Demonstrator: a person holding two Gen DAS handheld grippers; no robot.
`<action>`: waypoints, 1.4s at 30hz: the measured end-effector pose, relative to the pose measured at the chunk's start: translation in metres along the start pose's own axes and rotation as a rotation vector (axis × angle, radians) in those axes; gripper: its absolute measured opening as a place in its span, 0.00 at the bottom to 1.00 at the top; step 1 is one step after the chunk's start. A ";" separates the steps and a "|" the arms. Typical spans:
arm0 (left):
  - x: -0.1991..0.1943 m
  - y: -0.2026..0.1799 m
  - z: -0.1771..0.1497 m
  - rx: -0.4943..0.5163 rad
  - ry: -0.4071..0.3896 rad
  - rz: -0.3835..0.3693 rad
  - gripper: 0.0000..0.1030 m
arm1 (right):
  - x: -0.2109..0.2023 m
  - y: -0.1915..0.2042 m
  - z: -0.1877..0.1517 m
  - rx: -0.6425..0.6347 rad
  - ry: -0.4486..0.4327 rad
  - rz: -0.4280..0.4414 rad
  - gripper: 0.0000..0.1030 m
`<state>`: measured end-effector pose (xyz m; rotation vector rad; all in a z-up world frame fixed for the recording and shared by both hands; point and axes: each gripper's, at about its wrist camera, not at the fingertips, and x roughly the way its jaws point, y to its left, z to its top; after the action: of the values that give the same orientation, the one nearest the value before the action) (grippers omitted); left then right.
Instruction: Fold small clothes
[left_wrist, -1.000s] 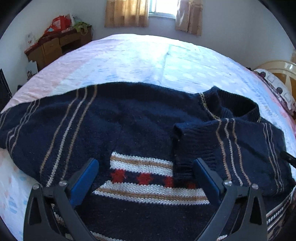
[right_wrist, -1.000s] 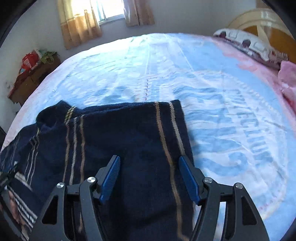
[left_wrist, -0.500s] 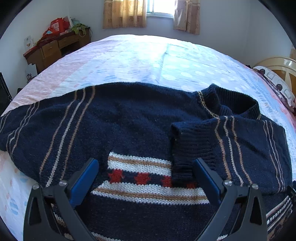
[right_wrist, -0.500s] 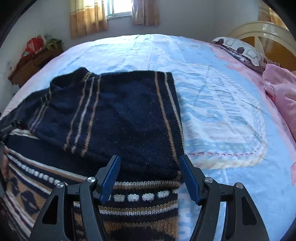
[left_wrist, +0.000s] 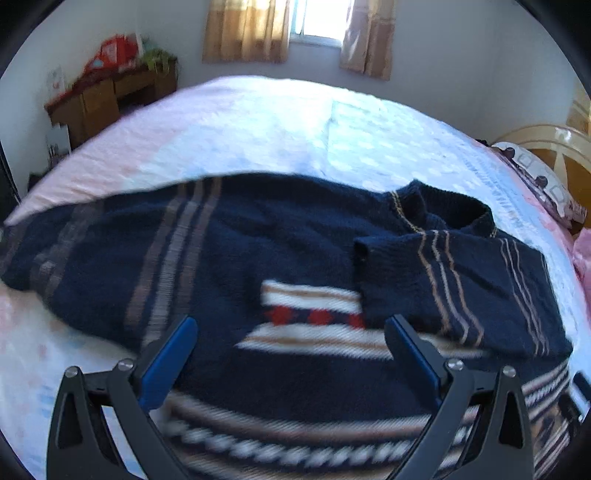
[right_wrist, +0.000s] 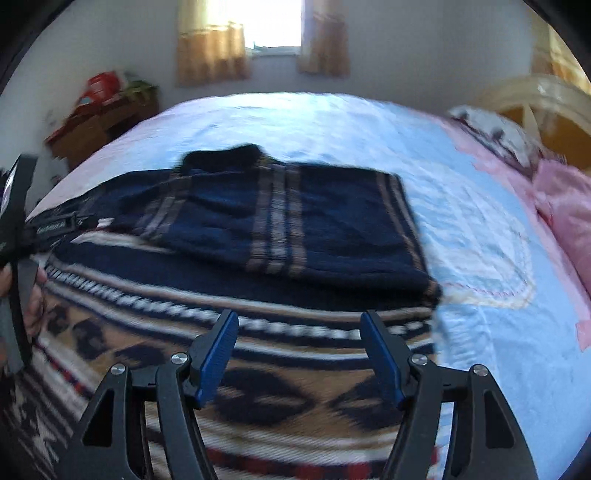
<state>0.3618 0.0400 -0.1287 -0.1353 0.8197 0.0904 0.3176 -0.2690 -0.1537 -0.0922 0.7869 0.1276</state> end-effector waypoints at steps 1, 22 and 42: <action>-0.006 0.006 -0.002 0.014 -0.014 0.016 1.00 | -0.003 0.008 -0.002 -0.025 -0.012 0.010 0.67; -0.045 0.339 0.010 -0.501 -0.059 0.420 0.88 | -0.008 0.060 -0.020 -0.231 -0.076 0.027 0.67; -0.002 0.380 0.030 -0.668 -0.089 0.224 0.08 | 0.012 0.033 -0.022 -0.089 0.006 0.037 0.67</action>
<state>0.3315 0.4203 -0.1390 -0.6635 0.6877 0.5783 0.3058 -0.2387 -0.1795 -0.1622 0.7891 0.1973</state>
